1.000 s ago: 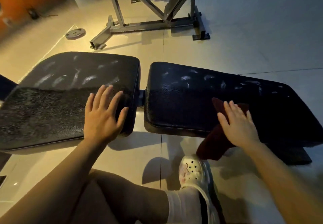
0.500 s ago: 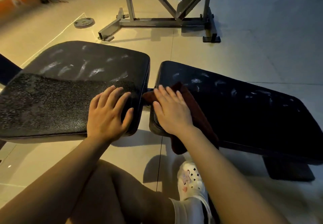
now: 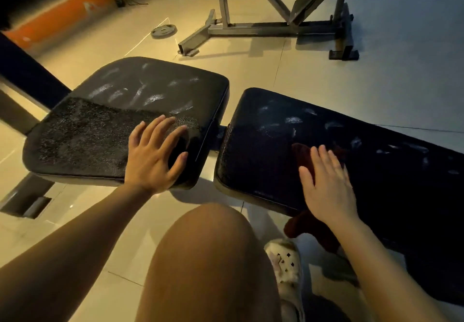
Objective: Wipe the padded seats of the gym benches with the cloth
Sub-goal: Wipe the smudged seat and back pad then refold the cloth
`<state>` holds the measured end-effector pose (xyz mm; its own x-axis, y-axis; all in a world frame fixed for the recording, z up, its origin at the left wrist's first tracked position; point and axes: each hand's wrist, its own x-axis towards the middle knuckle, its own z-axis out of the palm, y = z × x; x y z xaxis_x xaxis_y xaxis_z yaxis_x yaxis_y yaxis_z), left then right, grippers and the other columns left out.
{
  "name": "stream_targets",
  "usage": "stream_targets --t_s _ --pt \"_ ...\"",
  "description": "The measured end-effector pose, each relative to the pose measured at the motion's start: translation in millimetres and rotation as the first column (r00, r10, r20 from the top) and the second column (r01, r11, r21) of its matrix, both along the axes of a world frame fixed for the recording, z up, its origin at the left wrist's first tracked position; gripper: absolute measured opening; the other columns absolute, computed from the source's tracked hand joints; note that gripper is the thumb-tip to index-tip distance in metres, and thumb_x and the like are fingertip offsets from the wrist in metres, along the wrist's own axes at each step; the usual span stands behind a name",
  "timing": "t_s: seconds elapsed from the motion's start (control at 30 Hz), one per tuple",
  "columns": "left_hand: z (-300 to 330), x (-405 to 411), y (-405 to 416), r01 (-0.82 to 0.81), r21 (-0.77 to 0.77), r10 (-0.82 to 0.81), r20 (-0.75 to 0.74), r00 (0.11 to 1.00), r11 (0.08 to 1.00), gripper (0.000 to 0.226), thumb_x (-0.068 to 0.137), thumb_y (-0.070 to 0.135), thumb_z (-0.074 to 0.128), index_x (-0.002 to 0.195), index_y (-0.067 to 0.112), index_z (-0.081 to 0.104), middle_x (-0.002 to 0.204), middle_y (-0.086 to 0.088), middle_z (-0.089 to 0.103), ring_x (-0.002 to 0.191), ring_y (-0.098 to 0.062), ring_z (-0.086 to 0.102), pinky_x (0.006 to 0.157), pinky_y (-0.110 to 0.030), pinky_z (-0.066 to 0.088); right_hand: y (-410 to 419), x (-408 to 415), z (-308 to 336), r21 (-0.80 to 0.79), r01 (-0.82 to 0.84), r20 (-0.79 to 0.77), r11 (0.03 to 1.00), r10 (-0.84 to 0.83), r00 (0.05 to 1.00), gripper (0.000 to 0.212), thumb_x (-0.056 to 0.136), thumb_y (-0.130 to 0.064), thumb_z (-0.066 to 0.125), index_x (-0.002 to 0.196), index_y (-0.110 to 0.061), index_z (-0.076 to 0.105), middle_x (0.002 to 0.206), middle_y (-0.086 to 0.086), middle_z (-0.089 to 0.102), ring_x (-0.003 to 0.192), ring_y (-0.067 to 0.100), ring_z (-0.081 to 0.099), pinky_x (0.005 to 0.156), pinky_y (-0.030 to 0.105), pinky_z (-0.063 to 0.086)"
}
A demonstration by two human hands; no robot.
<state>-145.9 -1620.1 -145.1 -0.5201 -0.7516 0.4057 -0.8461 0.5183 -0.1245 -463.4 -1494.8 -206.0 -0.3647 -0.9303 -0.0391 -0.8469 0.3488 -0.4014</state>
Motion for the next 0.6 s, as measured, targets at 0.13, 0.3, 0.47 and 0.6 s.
stream_targets --t_s 0.13,0.3,0.47,0.6 --pt "0.9 0.7 5.5 -0.069 0.001 0.069 0.01 0.998 0.998 0.059 0.093 0.051 0.032 0.141 0.019 0.048 0.146 -0.012 0.045 0.14 -0.029 0.031 0.117 -0.043 0.01 2.2 1.2 -2.2 -0.053 -0.085 -0.006 0.995 0.084 0.996 0.065 0.101 -0.05 0.02 0.155 -0.018 0.006 0.164 0.001 0.002 0.15 0.014 -0.004 0.117 0.036 -0.009" --pt "2.5 -5.3 14.9 -0.196 0.04 0.196 -0.005 0.981 0.98 0.061 0.096 0.051 0.027 0.143 0.018 0.046 0.147 -0.014 0.044 0.141 -0.031 0.03 0.116 -0.046 0.01 22.4 1.6 -6.4 -0.153 -0.268 0.081 0.951 0.282 0.956 0.053 0.104 -0.034 0.029 0.154 -0.019 0.018 0.162 -0.004 0.01 0.143 0.003 -0.006 0.118 0.029 -0.006" --pt "8.3 -44.3 63.4 -0.336 0.159 0.366 -0.227 0.903 0.928 0.05 0.096 0.036 0.051 0.142 0.016 0.045 0.147 -0.014 0.042 0.14 -0.032 0.031 0.115 -0.057 0.012 61.1 -26.0 2.8 -0.074 -0.35 0.065 0.934 0.355 0.933 0.048 0.106 -0.033 0.03 0.153 -0.024 0.024 0.161 -0.009 0.017 0.146 0.002 0.005 0.116 0.021 0.006" --pt "44.5 -104.4 104.1 -0.142 0.248 0.193 -0.195 0.961 0.958 0.034 0.095 0.029 0.059 0.128 0.018 0.059 0.137 -0.007 0.051 0.126 -0.027 0.047 0.109 -0.051 0.028 95.0 -77.0 16.8 -0.01 -0.244 0.133 0.97 0.243 0.961 0.041 0.105 -0.034 0.035 0.142 -0.02 0.045 0.138 -0.002 0.055 0.126 0.012 0.052 0.105 0.027 0.041"
